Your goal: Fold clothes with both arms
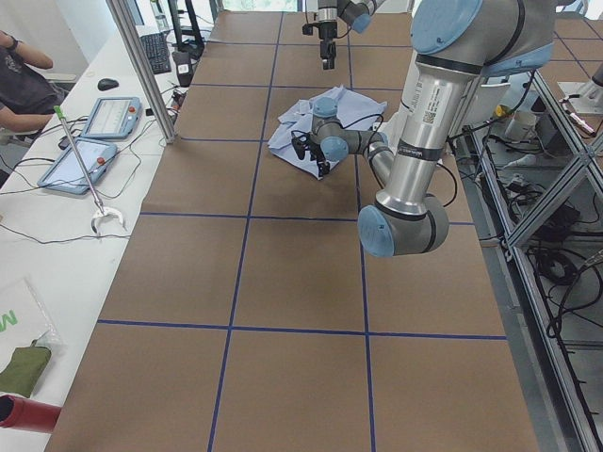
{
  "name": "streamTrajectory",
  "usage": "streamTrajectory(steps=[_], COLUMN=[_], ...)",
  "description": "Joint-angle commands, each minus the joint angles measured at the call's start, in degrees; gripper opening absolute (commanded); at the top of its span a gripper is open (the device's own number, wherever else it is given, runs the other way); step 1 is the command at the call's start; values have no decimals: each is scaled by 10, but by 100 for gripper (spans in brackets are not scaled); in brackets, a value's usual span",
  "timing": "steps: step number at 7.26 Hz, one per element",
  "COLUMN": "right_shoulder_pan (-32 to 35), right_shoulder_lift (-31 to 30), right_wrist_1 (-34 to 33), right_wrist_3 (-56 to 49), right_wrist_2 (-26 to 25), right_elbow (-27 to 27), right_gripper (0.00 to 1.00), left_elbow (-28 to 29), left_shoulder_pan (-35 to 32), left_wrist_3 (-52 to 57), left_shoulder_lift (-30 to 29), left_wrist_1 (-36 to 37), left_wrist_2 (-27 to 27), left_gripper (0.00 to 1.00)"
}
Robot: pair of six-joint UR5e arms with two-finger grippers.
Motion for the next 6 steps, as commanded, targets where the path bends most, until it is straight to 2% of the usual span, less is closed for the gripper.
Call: streamTrajectory(steps=[1,3,4,5,6], right_shoulder_pan=[0,2,3,3,4], right_shoulder_lift=[0,-1,-1,-1,-1], right_wrist_1=[-1,-1,-1,-1,-1], right_wrist_3=[0,0,0,0,0], right_wrist_2=[0,0,0,0,0], right_elbow=[-2,-2,-2,-2,-2], right_gripper=[100,100,100,100,100], left_elbow=[2,2,2,2,2], left_shoulder_pan=[1,3,5,5,5], left_wrist_3=[-1,-1,-2,-2,-3], left_shoulder_lift=[8,9,8,8,7], left_wrist_1=[2,7,17,17,18], left_wrist_2=[0,0,0,0,-1], left_gripper=[87,87,83,73,54])
